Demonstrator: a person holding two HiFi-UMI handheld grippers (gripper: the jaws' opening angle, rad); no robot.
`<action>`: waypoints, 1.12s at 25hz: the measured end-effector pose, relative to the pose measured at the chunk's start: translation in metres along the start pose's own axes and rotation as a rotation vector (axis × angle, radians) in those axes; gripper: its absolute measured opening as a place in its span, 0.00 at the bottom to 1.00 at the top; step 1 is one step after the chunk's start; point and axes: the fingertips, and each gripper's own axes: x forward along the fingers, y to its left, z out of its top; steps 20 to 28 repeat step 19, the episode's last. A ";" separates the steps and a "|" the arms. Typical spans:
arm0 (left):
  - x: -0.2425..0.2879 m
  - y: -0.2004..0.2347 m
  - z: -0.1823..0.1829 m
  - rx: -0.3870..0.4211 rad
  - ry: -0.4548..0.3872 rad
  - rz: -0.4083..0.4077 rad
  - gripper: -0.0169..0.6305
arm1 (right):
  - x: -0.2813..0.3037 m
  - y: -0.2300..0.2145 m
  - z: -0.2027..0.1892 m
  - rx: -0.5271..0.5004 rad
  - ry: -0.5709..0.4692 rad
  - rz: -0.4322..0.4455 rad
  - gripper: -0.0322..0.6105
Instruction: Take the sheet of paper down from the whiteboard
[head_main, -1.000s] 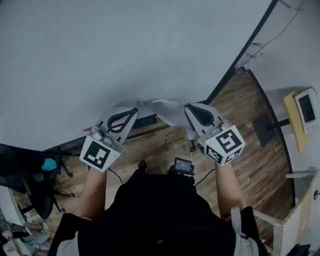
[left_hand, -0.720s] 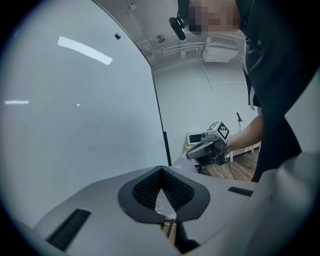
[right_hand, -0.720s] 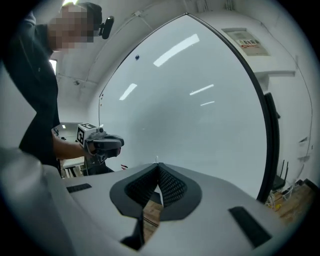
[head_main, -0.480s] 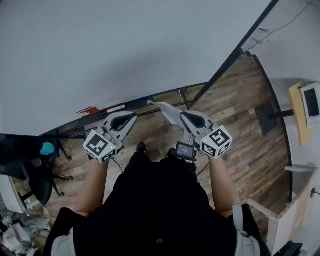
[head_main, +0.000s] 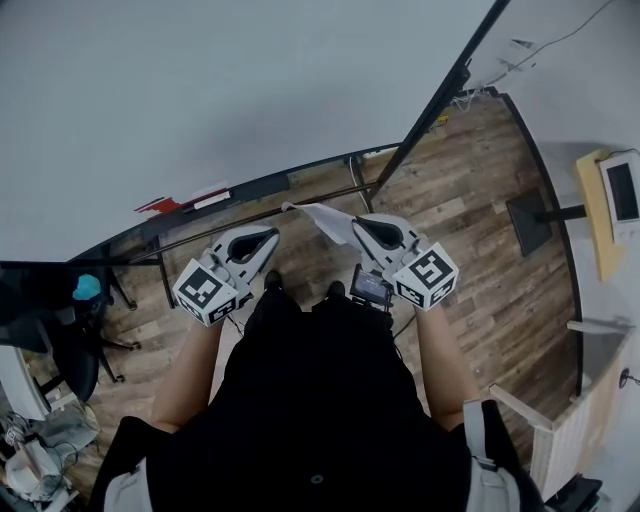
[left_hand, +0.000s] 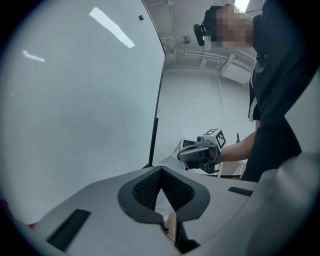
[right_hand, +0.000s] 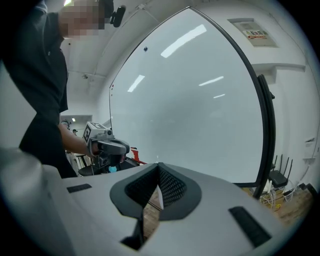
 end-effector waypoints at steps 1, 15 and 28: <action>0.001 -0.004 0.000 -0.011 -0.008 0.003 0.04 | -0.004 0.000 -0.001 -0.003 -0.003 0.003 0.08; 0.013 -0.032 -0.013 -0.067 0.010 0.050 0.04 | -0.039 -0.008 -0.011 -0.066 -0.019 -0.010 0.08; 0.025 -0.037 -0.014 -0.091 -0.002 0.043 0.05 | -0.040 -0.012 -0.021 -0.076 -0.012 -0.011 0.08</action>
